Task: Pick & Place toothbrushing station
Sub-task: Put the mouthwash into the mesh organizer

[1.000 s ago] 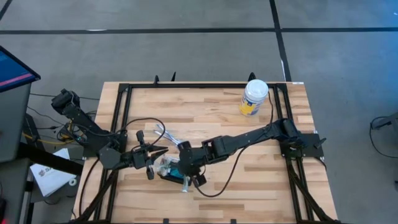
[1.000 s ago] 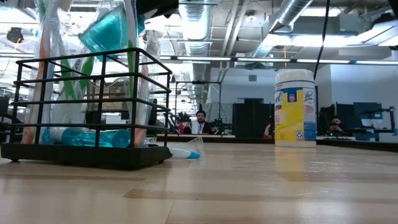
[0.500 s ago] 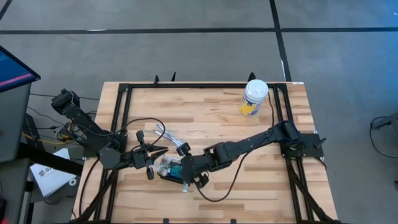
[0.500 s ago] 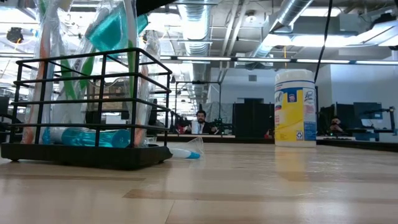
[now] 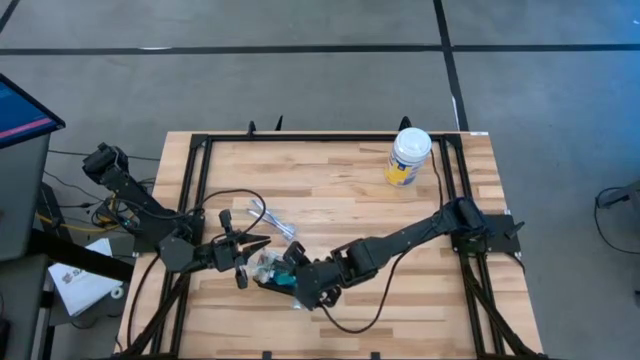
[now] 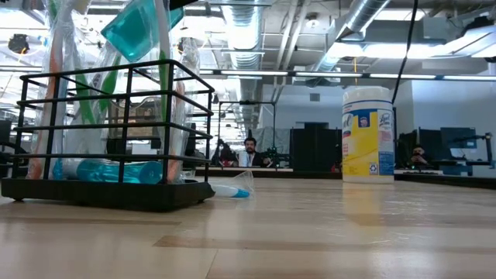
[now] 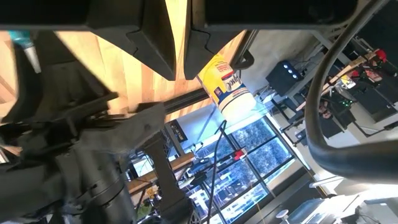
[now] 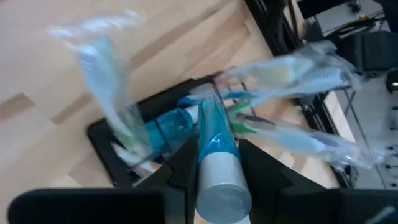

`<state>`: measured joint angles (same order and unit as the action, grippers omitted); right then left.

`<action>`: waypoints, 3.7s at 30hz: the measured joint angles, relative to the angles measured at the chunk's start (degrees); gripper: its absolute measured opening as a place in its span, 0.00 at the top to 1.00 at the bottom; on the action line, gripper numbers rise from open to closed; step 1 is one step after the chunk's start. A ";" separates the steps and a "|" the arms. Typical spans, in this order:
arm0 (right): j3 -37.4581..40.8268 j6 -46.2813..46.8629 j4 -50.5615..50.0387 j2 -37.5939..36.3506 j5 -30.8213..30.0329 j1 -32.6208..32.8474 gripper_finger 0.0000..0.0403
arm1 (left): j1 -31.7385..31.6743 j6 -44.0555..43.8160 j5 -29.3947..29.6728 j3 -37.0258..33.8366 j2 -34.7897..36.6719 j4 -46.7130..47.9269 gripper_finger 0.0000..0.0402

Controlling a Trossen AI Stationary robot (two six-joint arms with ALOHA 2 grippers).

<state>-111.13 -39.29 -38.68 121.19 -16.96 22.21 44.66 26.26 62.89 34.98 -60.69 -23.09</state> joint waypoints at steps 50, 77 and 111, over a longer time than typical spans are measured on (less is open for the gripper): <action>-4.94 8.55 -4.69 0.02 22.03 -7.10 0.80 | -0.11 0.00 0.00 -0.08 -0.02 0.17 0.94; -22.97 9.25 -15.79 11.82 23.06 -7.49 0.80 | 0.39 -1.26 -1.02 -0.93 0.06 0.12 0.94; -22.58 4.79 -20.67 15.73 11.48 -4.01 0.80 | 0.37 -1.70 -1.70 -2.60 0.00 -0.50 0.94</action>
<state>-133.71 -34.50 -59.35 136.91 -5.48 18.20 45.04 24.56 61.19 32.38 -60.69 -23.59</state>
